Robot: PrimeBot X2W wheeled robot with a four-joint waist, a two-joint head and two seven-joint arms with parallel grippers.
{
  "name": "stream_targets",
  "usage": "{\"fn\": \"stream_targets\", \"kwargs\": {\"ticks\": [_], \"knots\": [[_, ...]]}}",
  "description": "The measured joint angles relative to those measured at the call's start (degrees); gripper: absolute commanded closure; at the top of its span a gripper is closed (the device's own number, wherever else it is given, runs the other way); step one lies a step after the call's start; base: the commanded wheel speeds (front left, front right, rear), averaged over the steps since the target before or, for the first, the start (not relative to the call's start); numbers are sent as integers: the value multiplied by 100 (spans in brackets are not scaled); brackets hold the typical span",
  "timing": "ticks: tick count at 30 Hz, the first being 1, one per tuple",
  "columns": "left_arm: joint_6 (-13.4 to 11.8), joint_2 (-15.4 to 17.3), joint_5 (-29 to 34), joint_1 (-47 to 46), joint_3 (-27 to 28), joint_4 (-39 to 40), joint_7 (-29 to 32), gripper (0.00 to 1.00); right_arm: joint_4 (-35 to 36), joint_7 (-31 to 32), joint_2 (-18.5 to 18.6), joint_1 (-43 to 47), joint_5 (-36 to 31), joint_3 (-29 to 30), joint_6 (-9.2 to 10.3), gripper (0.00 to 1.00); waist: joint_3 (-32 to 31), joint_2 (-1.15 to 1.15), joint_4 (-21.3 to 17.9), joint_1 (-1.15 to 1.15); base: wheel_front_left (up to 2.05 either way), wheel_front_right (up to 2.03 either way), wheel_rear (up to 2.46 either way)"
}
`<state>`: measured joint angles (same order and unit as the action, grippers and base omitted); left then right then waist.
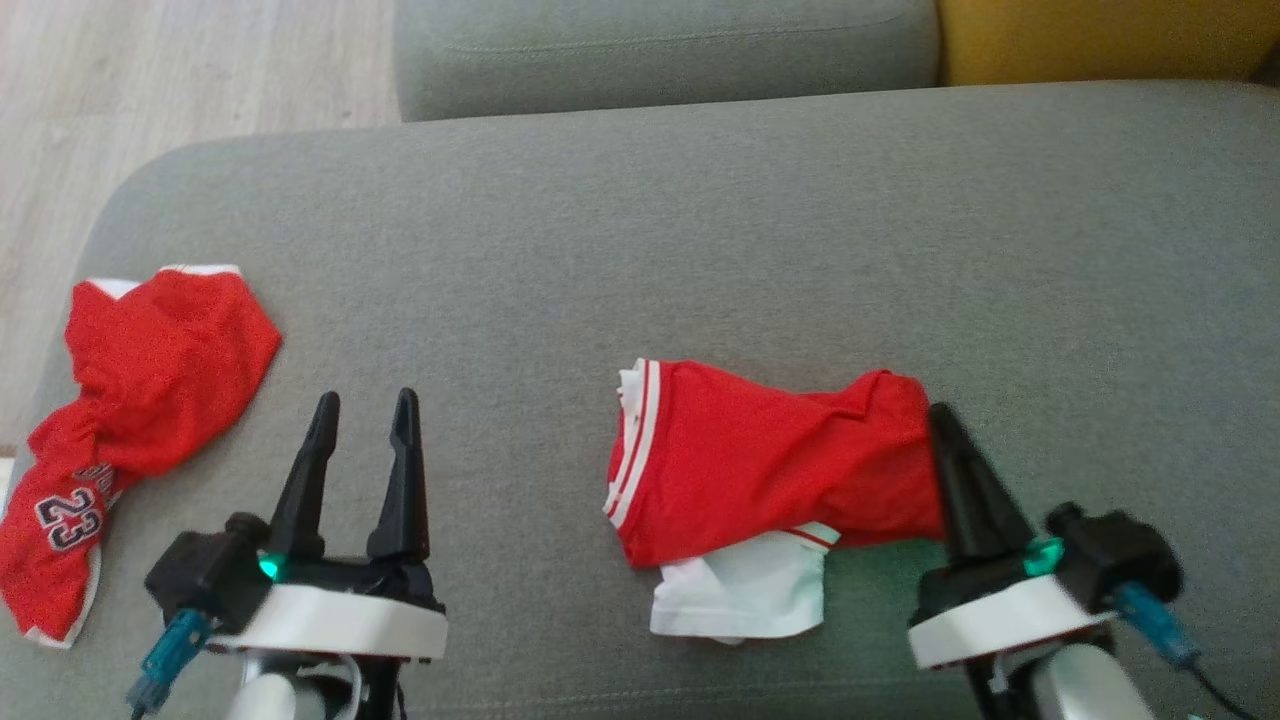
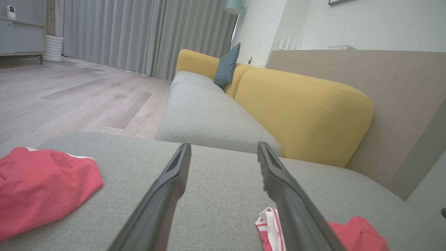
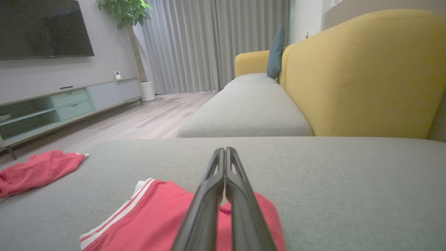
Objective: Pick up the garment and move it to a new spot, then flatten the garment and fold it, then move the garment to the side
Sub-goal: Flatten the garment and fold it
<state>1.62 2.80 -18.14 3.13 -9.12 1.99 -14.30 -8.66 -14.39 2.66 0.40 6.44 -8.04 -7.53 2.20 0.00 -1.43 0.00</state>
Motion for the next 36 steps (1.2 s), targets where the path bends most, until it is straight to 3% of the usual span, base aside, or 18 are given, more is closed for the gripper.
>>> {"fn": "stream_targets", "kwargs": {"ticks": [7, 16, 25, 29, 36], "knots": [[76, -1, 1, -104, -104, -49, 0, 0, -829, 0, 1, -253, -113, -435, 0, 100, 92, 0, 278, 0, 0, 0, 0], [137, 0, 62, -137, -86, -108, 0, 0, -1744, 0, 2, -541, 74, -344, 0, 100, 232, 0, 538, 0, 0, 0, 0], [151, 0, 91, -170, -100, -141, 0, 0, -3218, 126, 5, -984, 375, -286, 0, 100, 319, 0, 565, 0, 0, 0, 0], [151, 0, 91, -272, -100, -147, -1, 0, -3133, 49, 7, -1244, 525, -360, 0, 100, 330, 0, 541, 0, 0, 0, 0], [149, 0, 90, -279, -124, -157, -1, 0, -2179, 16, 9, -1285, 593, -474, 0, 100, 363, 0, 562, 0, 0, 0, 0]]}}
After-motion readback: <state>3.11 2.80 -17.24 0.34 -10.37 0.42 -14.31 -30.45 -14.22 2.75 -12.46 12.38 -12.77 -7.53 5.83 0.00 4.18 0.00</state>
